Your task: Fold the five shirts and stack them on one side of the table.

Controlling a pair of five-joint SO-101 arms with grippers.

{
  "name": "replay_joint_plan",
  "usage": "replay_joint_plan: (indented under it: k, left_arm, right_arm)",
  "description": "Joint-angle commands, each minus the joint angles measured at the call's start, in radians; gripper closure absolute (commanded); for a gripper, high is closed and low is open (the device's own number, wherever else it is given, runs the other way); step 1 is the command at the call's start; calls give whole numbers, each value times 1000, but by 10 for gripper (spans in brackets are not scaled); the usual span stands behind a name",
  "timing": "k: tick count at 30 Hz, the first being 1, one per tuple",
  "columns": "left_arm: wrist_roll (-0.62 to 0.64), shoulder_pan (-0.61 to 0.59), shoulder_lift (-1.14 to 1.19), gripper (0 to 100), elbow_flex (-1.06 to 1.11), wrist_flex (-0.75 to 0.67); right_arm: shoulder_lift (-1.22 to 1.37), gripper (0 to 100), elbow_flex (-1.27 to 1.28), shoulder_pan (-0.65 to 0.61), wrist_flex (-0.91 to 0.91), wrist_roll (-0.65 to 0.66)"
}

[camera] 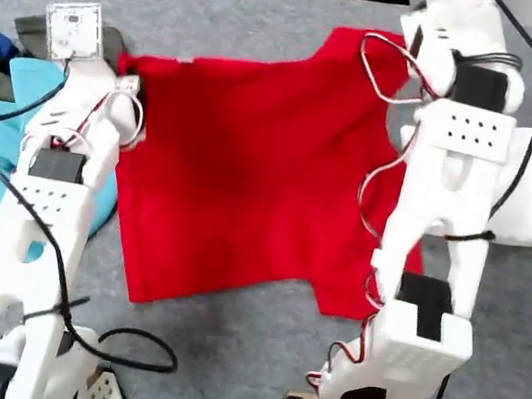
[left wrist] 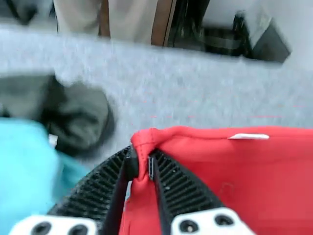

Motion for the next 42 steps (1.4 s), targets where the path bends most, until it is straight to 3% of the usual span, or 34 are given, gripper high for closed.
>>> replay_joint_plan:
  k: [1, 6, 13, 17, 30, 37, 42]
  left_arm:
    - [-8, 12, -113, 981, -29, 224]
    - [-8, 12, -257, 981, -6, 434]
    - [-5, 127, -384, 981, 258, 443]
    - [-2, 193, -456, 981, 373, 448]
    - [-8, 140, -634, 981, 598, 451]
    - [-8, 137, -650, 981, 586, 442]
    - [-9, 137, -645, 981, 493, 417]
  right_arm:
    - [-8, 996, -88, 38, 230, 146]
    - [-25, 997, -88, 67, 400, 249]
    - [-173, 997, 74, 119, 470, 351]
    - [-280, 997, 286, 182, 396, 385]
    - [-783, 997, 1248, 271, -23, 514]
    - [-862, 997, 1471, 306, -157, 546]
    - [-845, 997, 1463, 358, -235, 554]
